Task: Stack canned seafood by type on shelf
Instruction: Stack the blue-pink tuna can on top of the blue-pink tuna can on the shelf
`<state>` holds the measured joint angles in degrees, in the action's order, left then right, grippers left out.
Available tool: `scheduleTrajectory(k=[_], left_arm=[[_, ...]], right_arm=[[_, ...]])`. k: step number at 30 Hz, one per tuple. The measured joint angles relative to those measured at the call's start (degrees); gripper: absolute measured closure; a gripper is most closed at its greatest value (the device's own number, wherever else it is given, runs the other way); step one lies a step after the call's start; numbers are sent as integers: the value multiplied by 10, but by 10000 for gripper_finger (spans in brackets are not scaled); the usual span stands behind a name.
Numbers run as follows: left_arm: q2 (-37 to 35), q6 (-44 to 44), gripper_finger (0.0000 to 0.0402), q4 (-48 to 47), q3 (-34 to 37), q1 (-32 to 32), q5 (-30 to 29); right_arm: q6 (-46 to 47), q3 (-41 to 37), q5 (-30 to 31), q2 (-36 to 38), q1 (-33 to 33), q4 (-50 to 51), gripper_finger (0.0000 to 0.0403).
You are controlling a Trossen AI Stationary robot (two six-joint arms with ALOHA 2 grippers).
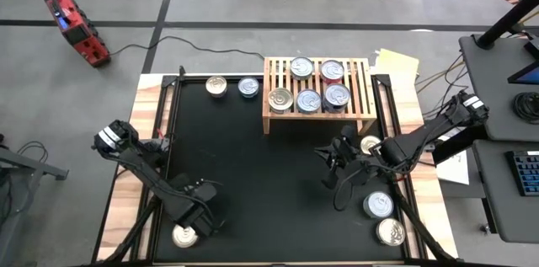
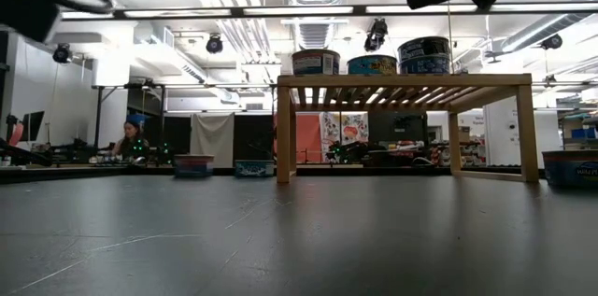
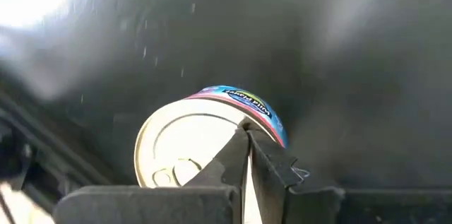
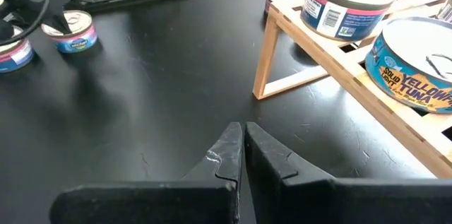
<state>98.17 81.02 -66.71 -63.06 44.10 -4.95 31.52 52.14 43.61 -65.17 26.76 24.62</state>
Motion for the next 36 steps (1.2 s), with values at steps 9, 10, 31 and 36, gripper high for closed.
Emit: scheduleTrajectory(k=[9,10,31,36], left_arm=[[1,-135,400,94,-6,-10,-148],[1,-156,400,102,-8,-10,-172],[-10,-257,400,122,16,-2,-130],[-9,-281,400,174,18,-9,-155]], right_arm=[[9,0,-1,0,1,0,394],[9,0,-1,0,1,0,394],[24,-23,0,0,1,-1,394],[30,-25,-1,0,1,-1,394]])
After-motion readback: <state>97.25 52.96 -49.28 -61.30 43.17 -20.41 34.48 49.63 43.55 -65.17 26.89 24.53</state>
